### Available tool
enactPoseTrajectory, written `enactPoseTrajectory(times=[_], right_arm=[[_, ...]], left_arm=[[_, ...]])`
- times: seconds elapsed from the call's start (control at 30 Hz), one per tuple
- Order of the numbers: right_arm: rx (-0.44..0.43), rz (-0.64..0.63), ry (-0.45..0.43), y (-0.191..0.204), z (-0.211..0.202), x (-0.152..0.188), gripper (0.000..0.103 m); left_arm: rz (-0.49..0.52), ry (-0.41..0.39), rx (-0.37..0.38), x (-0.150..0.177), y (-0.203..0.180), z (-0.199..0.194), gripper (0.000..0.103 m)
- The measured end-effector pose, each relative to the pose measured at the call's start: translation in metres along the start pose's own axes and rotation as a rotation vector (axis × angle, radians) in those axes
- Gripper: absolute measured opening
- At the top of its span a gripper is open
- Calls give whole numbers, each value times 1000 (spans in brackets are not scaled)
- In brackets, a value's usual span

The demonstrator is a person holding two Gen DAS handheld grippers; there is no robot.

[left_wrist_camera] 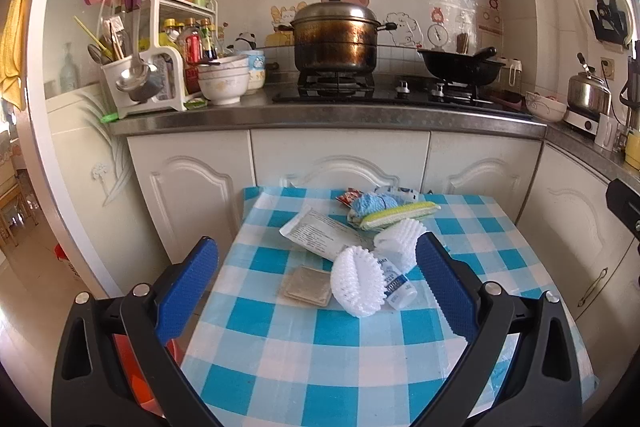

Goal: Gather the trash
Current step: 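Raise both tools and bring them toward the pile of items on the tablecloth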

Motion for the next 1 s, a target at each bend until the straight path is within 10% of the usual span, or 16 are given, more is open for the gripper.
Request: enactPoseTrajectory(times=[1.0], right_arm=[[-12, 28, -284, 19, -108, -51, 99]], left_arm=[[-130, -192, -98, -35, 99, -74, 99]])
Point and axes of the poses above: each gripper's, at about its wrist camera, not at the fingertips, and z roughly the way its jaws point, y to its left, x to its underside, the point moved 4 cm from there along z, roughly the way its jaws point, and after that the axes turned 3 degrees about -x, right-handed, at the moved point
